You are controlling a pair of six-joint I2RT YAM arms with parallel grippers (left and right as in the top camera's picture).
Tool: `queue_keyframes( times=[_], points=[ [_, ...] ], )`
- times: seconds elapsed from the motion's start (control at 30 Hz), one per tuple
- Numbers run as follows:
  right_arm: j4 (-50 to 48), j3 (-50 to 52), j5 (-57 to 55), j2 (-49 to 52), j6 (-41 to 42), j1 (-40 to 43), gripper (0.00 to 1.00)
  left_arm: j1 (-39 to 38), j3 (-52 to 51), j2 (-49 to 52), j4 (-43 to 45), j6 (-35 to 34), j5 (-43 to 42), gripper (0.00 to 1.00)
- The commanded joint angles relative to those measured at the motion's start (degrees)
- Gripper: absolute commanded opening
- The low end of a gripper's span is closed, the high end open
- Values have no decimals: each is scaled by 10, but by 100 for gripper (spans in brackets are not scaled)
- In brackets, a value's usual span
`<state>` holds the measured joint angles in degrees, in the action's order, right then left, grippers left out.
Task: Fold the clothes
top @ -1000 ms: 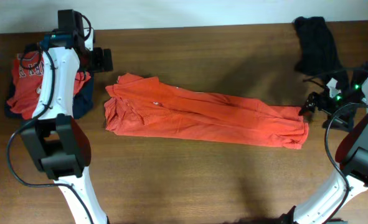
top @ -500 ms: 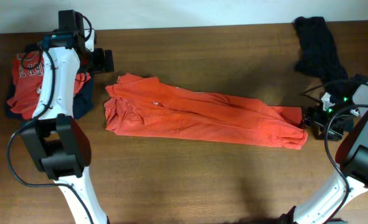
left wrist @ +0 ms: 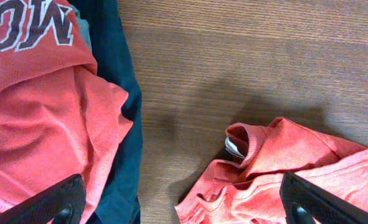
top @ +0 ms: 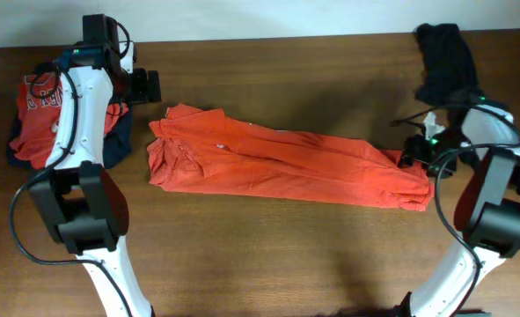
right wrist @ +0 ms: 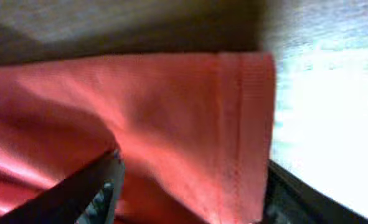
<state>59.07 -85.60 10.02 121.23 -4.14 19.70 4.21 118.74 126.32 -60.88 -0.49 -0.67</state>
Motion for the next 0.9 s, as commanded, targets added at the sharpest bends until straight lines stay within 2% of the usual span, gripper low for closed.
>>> queue_keyframes(
  times=[0.0, 0.07, 0.2, 0.23, 0.33, 0.4, 0.67, 0.87],
  points=[
    [3, 15, -71, 10, 32, -24, 56, 1, 10, -22, -1, 1, -7, 99],
    [5, 16, -77, 10, 32, -30, 49, 1, 10, -22, -1, 1, -7, 99],
    [4, 31, -91, 10, 51, -31, 28, 1, 10, -22, -2, 1, -7, 99],
    [2, 43, -92, 10, 52, -30, 20, 1, 10, -22, -3, 1, -7, 99],
    [0, 53, -92, 10, 63, -24, 7, 1, 10, -22, -3, 1, -7, 99],
    [-2, 52, -90, 9, 64, -19, 4, 1, 10, -22, -3, 1, -7, 99],
    [-34, 10, -84, 9, 58, -5, 4, 1, 10, -22, -2, 1, -7, 99],
    [-58, -44, -36, 9, 44, -5, 4, 1, 10, -22, -2, 0, -7, 99]
  ],
)
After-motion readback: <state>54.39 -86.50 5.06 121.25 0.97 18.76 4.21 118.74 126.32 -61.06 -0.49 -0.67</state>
